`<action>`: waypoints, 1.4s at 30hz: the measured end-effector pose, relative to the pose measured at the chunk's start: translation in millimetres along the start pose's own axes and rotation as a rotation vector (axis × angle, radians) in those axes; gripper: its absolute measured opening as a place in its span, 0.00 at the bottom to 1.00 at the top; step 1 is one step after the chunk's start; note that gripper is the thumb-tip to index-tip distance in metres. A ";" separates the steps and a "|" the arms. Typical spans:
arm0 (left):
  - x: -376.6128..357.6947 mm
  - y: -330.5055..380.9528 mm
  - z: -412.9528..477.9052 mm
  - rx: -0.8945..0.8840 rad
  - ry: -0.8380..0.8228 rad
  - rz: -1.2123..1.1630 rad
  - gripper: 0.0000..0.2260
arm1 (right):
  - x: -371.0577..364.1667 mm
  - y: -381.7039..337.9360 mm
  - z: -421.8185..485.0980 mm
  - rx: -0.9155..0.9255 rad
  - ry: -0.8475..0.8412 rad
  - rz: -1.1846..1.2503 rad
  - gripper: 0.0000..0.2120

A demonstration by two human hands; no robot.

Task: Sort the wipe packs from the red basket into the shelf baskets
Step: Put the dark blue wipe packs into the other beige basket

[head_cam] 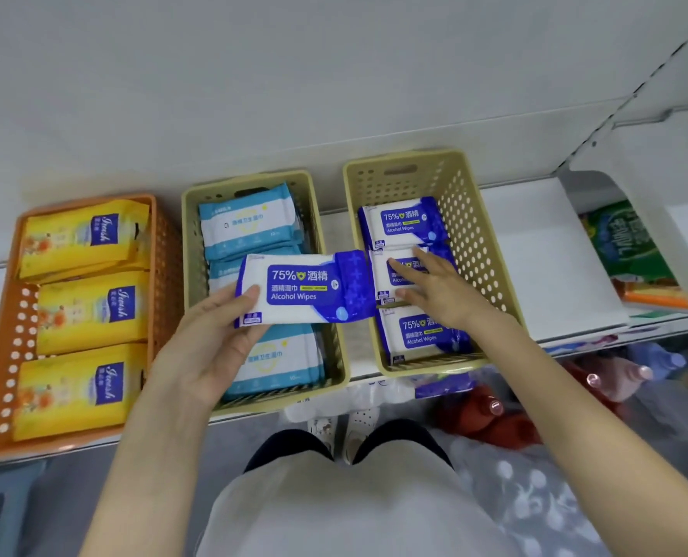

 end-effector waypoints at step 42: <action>-97.4 -9.5 -3.9 -0.514 0.040 0.729 0.07 | 69.2 -23.9 -36.3 0.089 -0.214 0.511 0.07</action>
Point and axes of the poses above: each hand's wrist, its own z-axis towards the middle knuckle, its own x-axis out of the back of the hand, y = z × x, the point moved 9 cm from there along z, towards the middle knuckle, and after that the axes turned 10 degrees about z, right-handed, at the moved point
